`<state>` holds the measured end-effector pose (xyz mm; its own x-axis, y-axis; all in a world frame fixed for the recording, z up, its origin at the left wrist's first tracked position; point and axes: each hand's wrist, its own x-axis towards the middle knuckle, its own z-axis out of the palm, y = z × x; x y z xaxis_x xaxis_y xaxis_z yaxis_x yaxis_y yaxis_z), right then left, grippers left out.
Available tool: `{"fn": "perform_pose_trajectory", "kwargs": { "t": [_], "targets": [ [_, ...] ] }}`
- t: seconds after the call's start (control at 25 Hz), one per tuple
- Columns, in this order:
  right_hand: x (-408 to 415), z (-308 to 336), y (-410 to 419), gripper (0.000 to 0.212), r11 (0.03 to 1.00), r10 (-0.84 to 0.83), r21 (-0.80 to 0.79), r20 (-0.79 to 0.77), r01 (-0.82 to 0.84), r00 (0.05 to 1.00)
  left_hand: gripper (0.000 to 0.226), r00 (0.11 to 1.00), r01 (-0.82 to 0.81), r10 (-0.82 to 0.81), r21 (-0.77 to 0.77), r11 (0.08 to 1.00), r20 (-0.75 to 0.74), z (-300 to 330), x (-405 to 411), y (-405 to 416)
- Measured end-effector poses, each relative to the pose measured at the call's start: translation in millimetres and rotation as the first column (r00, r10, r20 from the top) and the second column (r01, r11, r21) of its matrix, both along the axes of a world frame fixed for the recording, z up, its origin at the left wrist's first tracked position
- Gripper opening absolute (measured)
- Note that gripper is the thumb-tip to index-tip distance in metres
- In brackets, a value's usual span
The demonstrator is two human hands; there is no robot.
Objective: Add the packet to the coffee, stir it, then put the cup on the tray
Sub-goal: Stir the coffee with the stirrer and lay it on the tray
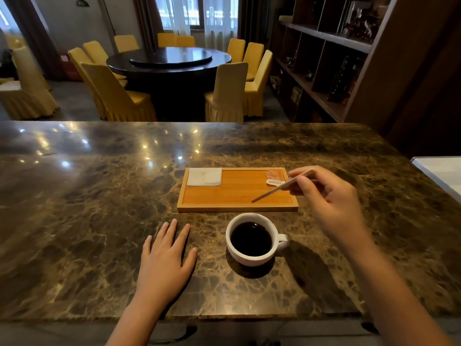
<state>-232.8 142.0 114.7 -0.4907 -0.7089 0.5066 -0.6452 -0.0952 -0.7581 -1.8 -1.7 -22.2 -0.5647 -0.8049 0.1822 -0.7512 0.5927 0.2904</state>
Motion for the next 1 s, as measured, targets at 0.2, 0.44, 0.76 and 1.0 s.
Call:
{"fn": "perform_pose_trajectory", "kwargs": {
  "t": [0.2,0.44,0.76,1.0],
  "targets": [
    [-11,-15,-74,0.024,0.985,0.164,0.027,-0.458,-0.171,0.874,0.070,1.000,-0.007,0.007,0.013,1.000,-0.007,2,0,2],
    [-6,-28,-148,0.026,0.936,0.316,0.148,-0.752,-0.320,0.579,0.068,0.999,-0.028,0.027,0.021,0.999,0.019,4,0,3],
    [2,-49,-184,0.018,0.823,0.563,0.483,-0.765,-0.299,0.312,0.063,0.999,-0.033,0.032,0.023,0.999,0.021,5,0,3],
    [0,-69,-183,0.020,0.766,0.625,0.570,-0.768,-0.298,0.137,0.064,0.999,-0.033,0.032,0.028,0.999,0.034,5,0,3]
  ]
}}
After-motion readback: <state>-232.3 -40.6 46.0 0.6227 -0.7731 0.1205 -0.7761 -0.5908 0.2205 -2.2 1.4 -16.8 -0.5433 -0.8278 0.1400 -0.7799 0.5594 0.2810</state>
